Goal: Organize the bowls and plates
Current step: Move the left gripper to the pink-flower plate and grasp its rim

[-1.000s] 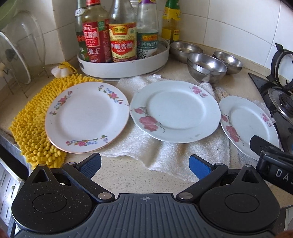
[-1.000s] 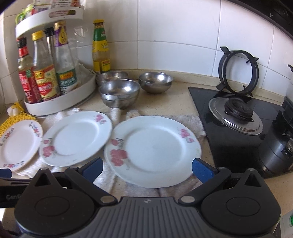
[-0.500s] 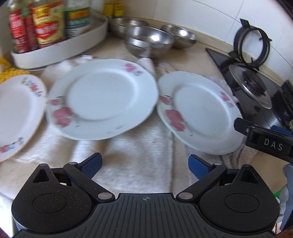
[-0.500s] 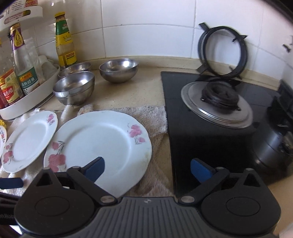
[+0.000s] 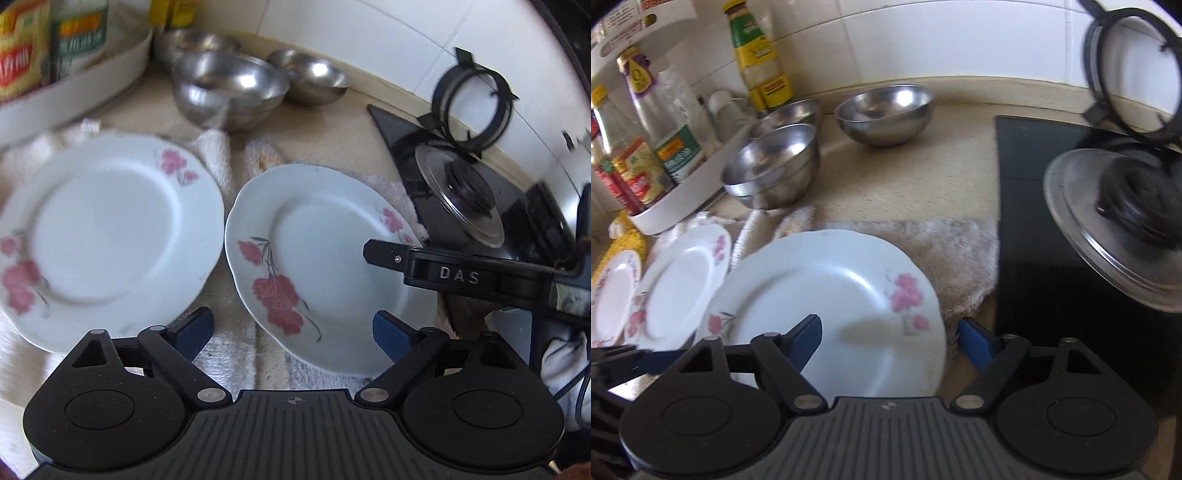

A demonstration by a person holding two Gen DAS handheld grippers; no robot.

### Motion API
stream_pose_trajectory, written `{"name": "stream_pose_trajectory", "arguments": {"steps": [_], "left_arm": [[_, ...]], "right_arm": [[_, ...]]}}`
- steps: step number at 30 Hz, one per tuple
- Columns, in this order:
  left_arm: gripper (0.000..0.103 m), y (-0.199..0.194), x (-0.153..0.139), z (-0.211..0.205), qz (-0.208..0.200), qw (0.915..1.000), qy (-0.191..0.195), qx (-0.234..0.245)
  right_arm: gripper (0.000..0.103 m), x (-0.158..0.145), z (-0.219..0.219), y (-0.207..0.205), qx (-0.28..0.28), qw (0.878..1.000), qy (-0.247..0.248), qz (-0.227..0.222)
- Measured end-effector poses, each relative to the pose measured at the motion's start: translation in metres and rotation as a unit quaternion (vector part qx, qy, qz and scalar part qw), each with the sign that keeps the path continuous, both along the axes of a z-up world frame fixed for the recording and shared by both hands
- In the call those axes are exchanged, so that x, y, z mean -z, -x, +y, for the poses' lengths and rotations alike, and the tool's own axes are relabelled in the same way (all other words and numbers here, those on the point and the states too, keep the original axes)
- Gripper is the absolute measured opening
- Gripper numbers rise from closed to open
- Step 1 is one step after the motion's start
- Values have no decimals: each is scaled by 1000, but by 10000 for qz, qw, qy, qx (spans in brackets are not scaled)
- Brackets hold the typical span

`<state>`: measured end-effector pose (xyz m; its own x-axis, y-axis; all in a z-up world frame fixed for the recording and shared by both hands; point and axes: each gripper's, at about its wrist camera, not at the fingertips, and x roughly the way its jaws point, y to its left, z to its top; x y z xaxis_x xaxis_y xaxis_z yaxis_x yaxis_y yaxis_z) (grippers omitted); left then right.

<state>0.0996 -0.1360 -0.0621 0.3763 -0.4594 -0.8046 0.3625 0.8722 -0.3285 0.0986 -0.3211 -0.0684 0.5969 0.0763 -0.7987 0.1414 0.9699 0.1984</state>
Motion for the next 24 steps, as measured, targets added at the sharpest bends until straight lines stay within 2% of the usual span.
{"name": "stream_pose_trajectory", "arguments": {"steps": [5,9,15,19,24], "left_arm": [[97,-9,-1,-16,-53,10000,17,64],[102,-12,0,-29,-52,9999,-136,83],[102,-10,-5,-39,-83,9989,-261,368],[99,-5,-10,-41,-138,9975,-298,619],[95,-4,-8,-20,-167,9984,-476,249]], "right_arm": [[84,-1,-9,-4,-504,9981,-360,7],[84,-3,-24,1,-503,9954,-817,52],[83,-12,-37,16,-577,9936,-945,206],[83,-16,-29,16,-787,9956,-516,-44],[83,-27,-17,6,-965,9947,-235,-265]]}}
